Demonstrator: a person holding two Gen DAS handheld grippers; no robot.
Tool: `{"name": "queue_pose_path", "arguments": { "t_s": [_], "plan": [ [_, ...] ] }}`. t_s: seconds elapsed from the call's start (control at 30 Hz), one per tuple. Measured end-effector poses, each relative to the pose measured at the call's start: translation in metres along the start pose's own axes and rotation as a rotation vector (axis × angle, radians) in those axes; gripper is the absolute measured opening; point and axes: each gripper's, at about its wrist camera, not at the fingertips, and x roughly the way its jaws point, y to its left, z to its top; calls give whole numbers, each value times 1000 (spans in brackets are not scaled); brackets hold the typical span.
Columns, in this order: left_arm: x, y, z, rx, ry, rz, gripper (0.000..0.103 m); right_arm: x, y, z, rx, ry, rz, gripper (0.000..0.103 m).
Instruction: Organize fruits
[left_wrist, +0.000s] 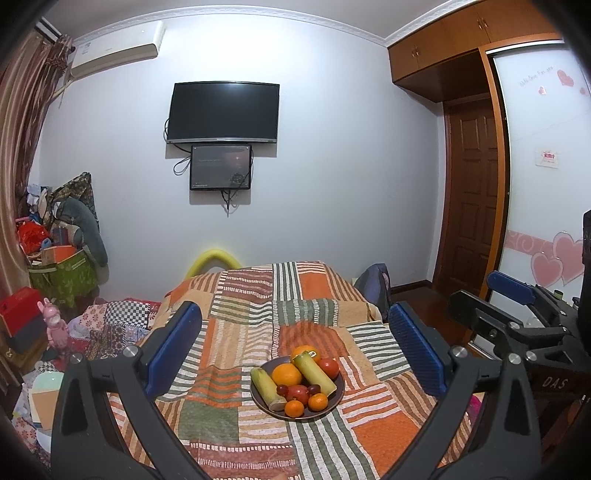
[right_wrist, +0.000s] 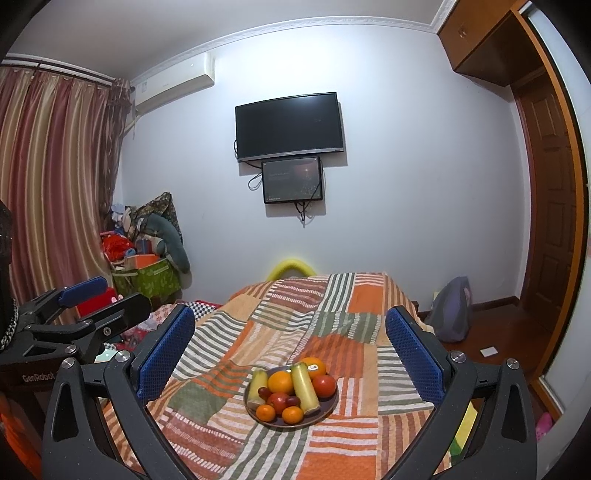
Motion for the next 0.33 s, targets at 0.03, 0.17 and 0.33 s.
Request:
{"name": "queue_pose_path", "arguments": {
  "t_s": [0.03,0.17,0.33],
  "plan": [
    [0,0,0,-1,2,-2,103,0,0,0,1,0,-1,103],
    [2,-1,-2,-2,9,-1,103,0,0,0,3,1,-5,103],
    [2,0,-2,-6,5,1,103,1,0,-1,1,6,-9,103]
  ]
}}
